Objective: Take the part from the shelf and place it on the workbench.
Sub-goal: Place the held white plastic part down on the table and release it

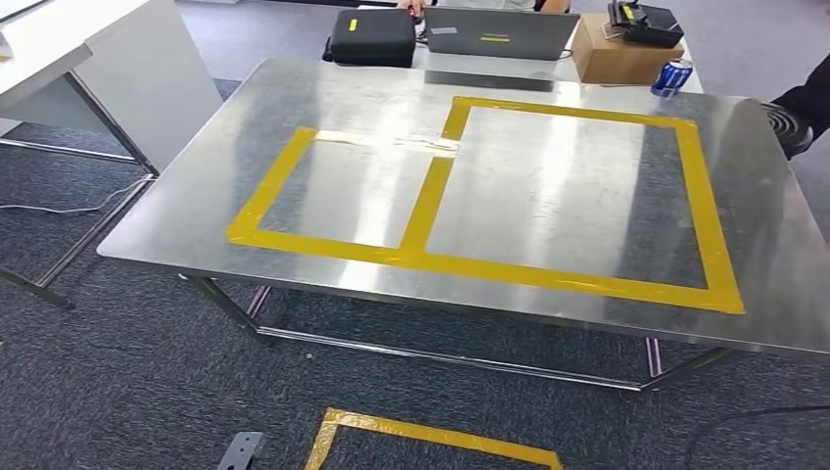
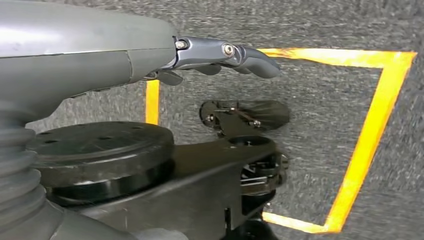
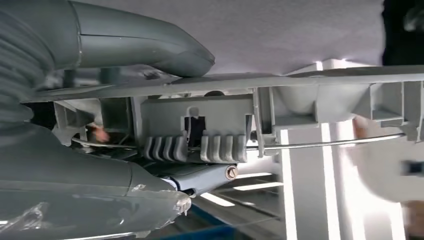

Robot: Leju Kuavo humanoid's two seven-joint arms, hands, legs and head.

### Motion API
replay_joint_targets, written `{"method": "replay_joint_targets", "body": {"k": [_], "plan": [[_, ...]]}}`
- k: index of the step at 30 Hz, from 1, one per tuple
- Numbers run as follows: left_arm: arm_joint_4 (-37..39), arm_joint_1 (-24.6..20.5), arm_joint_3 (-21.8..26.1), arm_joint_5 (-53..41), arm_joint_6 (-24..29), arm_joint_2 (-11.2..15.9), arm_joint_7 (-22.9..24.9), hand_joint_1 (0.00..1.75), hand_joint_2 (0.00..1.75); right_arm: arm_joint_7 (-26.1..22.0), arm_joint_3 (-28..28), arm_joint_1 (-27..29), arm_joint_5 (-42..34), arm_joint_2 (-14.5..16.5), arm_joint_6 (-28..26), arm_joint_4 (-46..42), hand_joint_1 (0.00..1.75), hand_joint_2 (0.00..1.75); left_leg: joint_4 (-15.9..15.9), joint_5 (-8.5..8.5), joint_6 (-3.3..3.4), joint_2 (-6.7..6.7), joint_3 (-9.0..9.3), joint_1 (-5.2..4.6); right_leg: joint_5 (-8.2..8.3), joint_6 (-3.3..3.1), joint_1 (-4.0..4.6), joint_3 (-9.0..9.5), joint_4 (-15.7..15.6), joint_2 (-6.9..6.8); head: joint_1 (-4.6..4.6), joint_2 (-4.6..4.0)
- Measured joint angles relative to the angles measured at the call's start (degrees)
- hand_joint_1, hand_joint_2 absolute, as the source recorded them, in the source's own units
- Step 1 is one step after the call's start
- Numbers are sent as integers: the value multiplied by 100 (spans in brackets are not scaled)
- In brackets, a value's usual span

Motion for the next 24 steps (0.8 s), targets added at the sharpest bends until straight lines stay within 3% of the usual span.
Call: {"method": "replay_joint_targets", "body": {"k": [5,12,15,19,24], "plan": [[0,-56,1,-43,-2,-1,35,0,175,90,1005,-797,187,-382,198,348,175,175,1,31,31,0,-4,0,17,11,-2,-14,-8,-18,-2,0],[0,-33,2,-45,-2,-2,50,0,175,119,1492,-1041,165,-644,210,526,175,175,-1,44,20,-32,-20,4,18,10,4,-16,-5,-42,0,-1],[0,-42,2,-81,-6,-2,51,0,175,105,1789,-1446,391,-641,473,789,175,175,-4,44,16,-14,-31,4,29,0,4,-33,0,-12,0,1],[0,-85,-1,-233,-43,-4,53,0,175,244,2614,-2652,1205,-294,452,1972,175,175,-5,64,4,17,-44,9,57,-5,7,-60,0,20,0,0],[0,-120,-39,-442,58,-10,152,0,175,584,3605,-3932,1990,731,-69,3897,175,175,-5,96,-17,21,-50,27,83,-23,23,-70,1,19,-2,0]]}}
